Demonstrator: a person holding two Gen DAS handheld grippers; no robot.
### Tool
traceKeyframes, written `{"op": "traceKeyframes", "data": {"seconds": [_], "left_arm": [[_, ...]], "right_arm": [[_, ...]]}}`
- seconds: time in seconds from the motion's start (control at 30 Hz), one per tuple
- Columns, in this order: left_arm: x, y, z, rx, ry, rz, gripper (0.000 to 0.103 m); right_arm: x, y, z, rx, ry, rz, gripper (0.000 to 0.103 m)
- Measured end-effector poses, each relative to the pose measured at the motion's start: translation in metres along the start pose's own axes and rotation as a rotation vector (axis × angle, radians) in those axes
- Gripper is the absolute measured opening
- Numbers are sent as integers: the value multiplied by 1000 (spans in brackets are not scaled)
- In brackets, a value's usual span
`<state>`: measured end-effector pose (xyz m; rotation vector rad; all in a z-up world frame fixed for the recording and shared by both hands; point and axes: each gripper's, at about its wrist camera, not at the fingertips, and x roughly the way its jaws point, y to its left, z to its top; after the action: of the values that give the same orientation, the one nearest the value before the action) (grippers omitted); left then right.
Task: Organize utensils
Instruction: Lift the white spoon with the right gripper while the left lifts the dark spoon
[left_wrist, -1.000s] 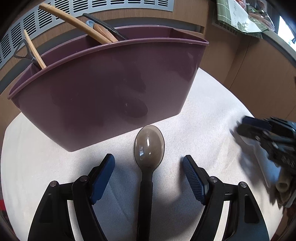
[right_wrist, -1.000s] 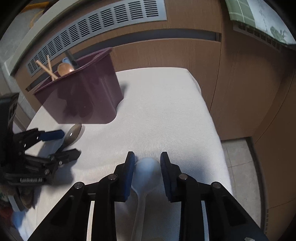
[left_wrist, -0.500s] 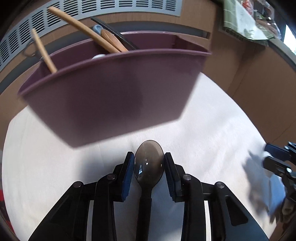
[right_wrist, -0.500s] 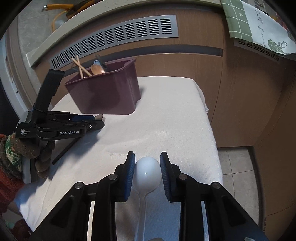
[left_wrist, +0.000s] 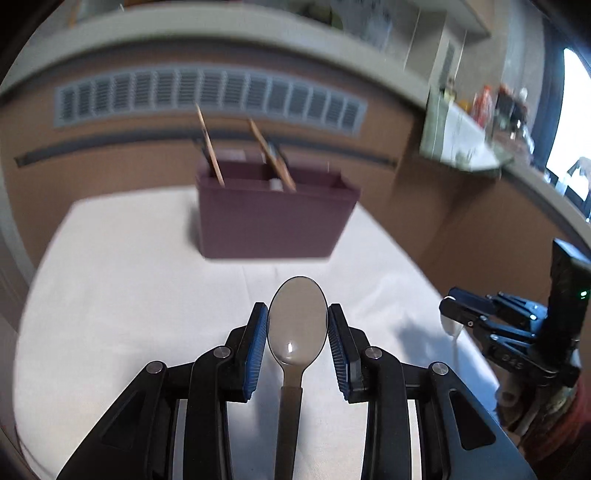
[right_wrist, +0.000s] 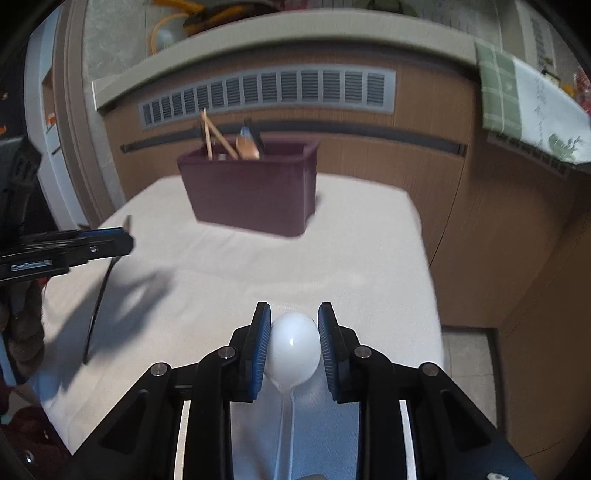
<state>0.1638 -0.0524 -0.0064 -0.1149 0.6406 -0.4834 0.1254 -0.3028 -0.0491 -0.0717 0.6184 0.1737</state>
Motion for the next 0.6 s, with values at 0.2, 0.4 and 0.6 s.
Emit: {"op": "traceKeyframes", "data": {"seconds": [0.2,0.4,0.6], "left_arm": [[-30,4,18,-8,-82,-3,34],[-36,13,21,-27,-104,-8,34],[-36,17,17,-37,-100,4,34]], "right_arm": [[-20,5,13,26,-86,-8,20],[-22,14,30,11,-120,-1,3],[-16,17,32,-23,-85,40,10]]}}
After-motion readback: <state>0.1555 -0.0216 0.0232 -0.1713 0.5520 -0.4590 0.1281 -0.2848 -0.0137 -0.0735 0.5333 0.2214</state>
